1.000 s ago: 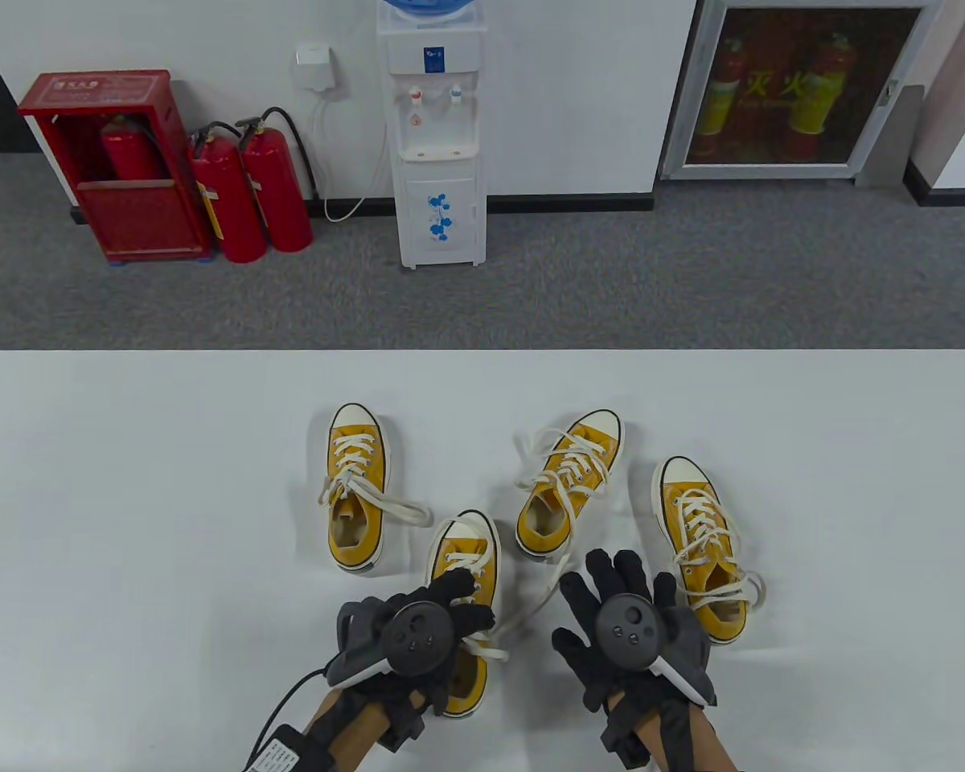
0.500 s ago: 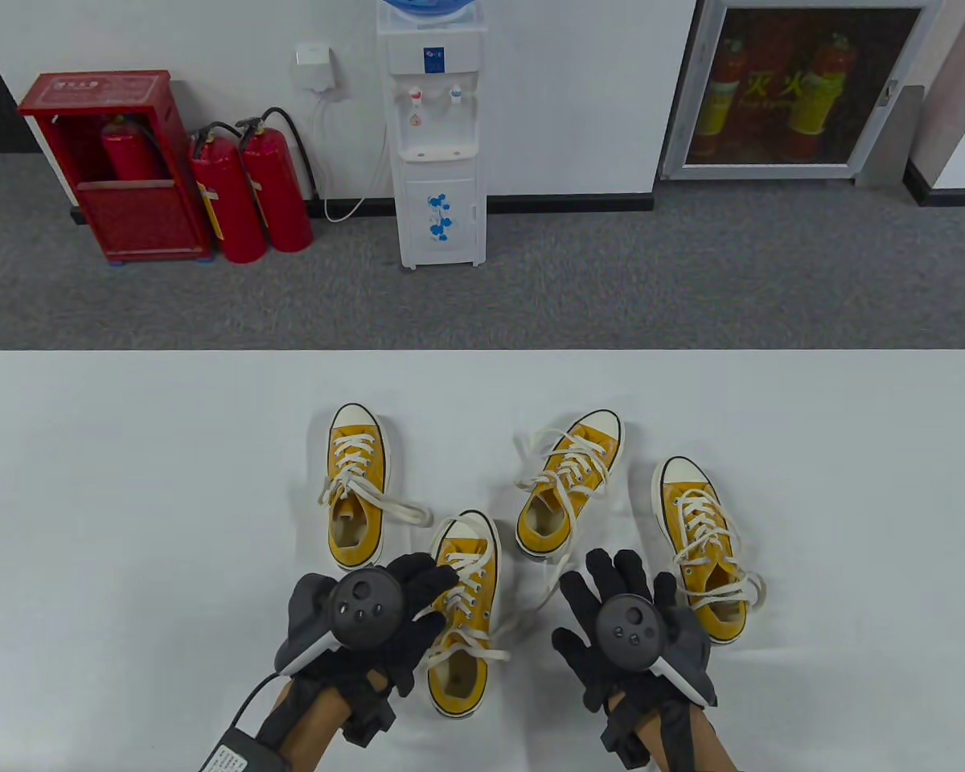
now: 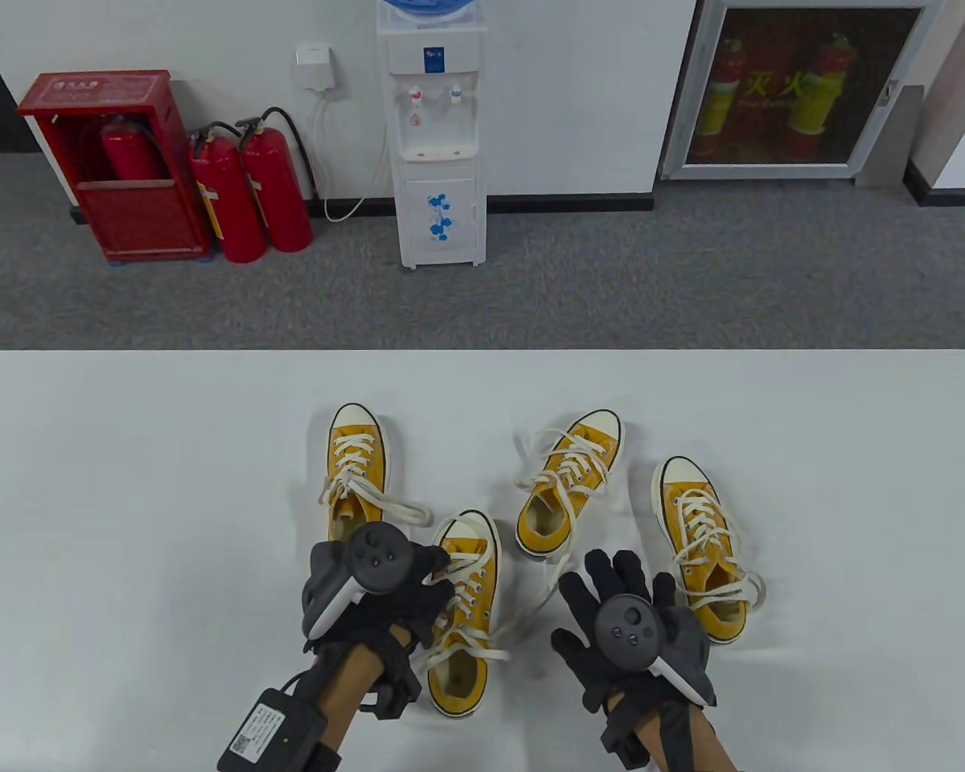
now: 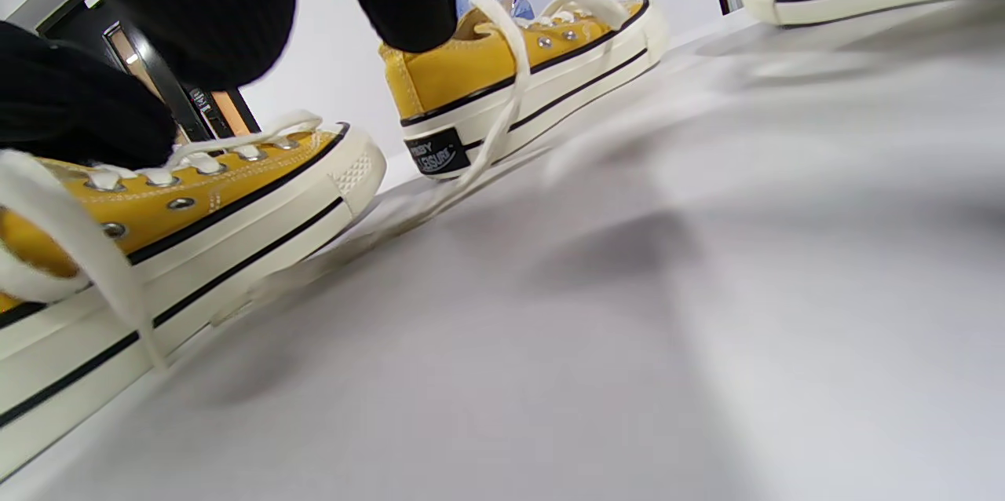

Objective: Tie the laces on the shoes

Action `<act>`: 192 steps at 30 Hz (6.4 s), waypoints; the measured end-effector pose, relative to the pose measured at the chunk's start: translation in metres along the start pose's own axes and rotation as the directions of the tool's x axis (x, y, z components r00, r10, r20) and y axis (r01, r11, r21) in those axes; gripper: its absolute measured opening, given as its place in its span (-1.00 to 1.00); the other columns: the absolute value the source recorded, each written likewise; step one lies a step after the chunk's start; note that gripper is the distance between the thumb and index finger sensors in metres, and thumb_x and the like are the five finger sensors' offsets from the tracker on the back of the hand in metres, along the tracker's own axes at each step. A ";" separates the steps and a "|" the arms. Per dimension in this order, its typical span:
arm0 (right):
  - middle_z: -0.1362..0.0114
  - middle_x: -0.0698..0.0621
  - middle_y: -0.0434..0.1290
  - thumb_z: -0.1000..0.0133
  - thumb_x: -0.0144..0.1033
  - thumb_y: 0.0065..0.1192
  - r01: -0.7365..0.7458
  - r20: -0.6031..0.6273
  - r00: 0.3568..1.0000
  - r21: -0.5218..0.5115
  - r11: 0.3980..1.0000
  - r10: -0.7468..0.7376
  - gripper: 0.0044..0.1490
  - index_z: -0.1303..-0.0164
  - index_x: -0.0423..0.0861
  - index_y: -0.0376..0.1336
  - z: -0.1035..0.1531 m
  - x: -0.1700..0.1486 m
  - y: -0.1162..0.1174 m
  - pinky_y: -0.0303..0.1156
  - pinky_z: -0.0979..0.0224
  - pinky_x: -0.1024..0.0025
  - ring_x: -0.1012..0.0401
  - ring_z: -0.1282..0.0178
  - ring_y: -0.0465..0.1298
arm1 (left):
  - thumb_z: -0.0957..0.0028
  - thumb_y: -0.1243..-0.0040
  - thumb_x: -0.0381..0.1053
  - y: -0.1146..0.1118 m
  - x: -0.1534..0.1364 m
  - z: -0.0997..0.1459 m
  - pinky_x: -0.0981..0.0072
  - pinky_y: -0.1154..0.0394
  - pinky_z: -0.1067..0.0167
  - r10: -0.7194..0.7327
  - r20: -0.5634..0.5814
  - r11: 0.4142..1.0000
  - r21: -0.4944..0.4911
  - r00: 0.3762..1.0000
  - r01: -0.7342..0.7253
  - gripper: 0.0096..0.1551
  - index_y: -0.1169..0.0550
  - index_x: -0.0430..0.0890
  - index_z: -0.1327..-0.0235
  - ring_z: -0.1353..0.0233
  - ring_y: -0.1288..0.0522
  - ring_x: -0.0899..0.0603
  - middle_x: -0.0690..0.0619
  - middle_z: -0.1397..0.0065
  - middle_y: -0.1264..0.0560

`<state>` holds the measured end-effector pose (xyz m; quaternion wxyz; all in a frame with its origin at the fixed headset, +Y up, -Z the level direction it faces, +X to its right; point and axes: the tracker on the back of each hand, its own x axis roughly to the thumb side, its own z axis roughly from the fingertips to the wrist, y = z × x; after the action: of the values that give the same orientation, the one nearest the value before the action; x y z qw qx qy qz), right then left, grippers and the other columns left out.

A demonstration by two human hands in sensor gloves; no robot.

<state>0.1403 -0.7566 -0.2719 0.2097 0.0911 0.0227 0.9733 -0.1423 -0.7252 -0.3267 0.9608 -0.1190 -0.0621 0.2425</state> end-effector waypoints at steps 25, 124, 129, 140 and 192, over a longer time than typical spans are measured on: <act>-0.73 0.00 -0.26 0.01 0.16 0.22 0.017 -0.011 1.000 0.006 1.000 -0.017 -0.04 -0.59 0.01 0.09 0.000 -0.002 0.001 -0.51 -0.49 -0.46 -0.19 -0.75 -0.31 | -0.02 -0.24 0.06 0.032 0.003 -0.007 -0.29 -0.50 -0.28 0.171 0.033 0.985 0.017 0.985 -0.171 -0.63 -0.53 0.08 -0.09 -0.25 -0.74 -0.21 -0.02 -0.33 -0.64; -0.28 0.10 0.61 -0.03 -0.05 0.35 0.871 0.074 0.472 -0.195 0.451 -0.879 -0.46 -0.22 0.08 0.43 -0.065 0.060 -0.018 0.23 -0.49 -0.24 -0.11 -0.46 0.49 | -0.06 -0.15 0.15 0.075 -0.065 0.083 -0.22 -0.52 -0.17 0.589 0.361 0.739 0.122 0.723 -0.663 -0.61 -0.46 0.10 -0.11 0.04 -0.70 -0.13 0.05 -0.21 -0.59; -0.27 0.08 0.61 -0.02 -0.03 0.36 0.857 0.070 0.503 -0.172 0.486 -0.862 -0.45 -0.22 0.06 0.43 -0.063 0.070 -0.014 0.25 -0.48 -0.23 -0.11 -0.43 0.52 | -0.07 -0.15 0.16 0.092 -0.037 0.085 -0.27 -0.49 -0.24 0.579 0.410 0.751 0.067 0.705 -0.656 -0.61 -0.45 0.11 -0.12 -0.09 -0.70 -0.18 0.04 -0.29 -0.58; -0.30 0.07 0.58 -0.03 -0.01 0.32 0.841 0.036 0.539 -0.071 0.536 -0.842 -0.39 -0.28 0.03 0.39 -0.065 0.082 -0.004 0.28 -0.47 -0.16 -0.06 -0.42 0.54 | -0.08 -0.15 0.16 0.089 0.007 0.075 -0.31 -0.46 -0.28 0.617 0.461 0.739 -0.063 0.638 -0.670 -0.61 -0.47 0.09 -0.12 -0.20 -0.69 -0.21 0.00 -0.38 -0.58; -0.07 0.02 0.72 0.01 -0.16 0.44 0.866 0.030 0.501 -0.023 0.500 -0.865 -0.47 -0.14 -0.06 0.49 -0.062 0.095 -0.005 0.37 -0.40 -0.13 0.04 -0.12 0.75 | -0.02 -0.21 0.35 0.036 -0.069 0.037 -0.41 -0.30 -0.37 0.545 0.205 0.814 0.101 0.813 -0.572 -0.16 -0.30 0.04 -0.53 -0.40 -0.51 -0.32 -0.14 -0.62 -0.34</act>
<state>0.0459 -0.7136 -0.3171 0.6695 0.0710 0.0466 0.7379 -0.2252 -0.7206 -0.3045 0.8444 -0.0350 -0.0849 0.5278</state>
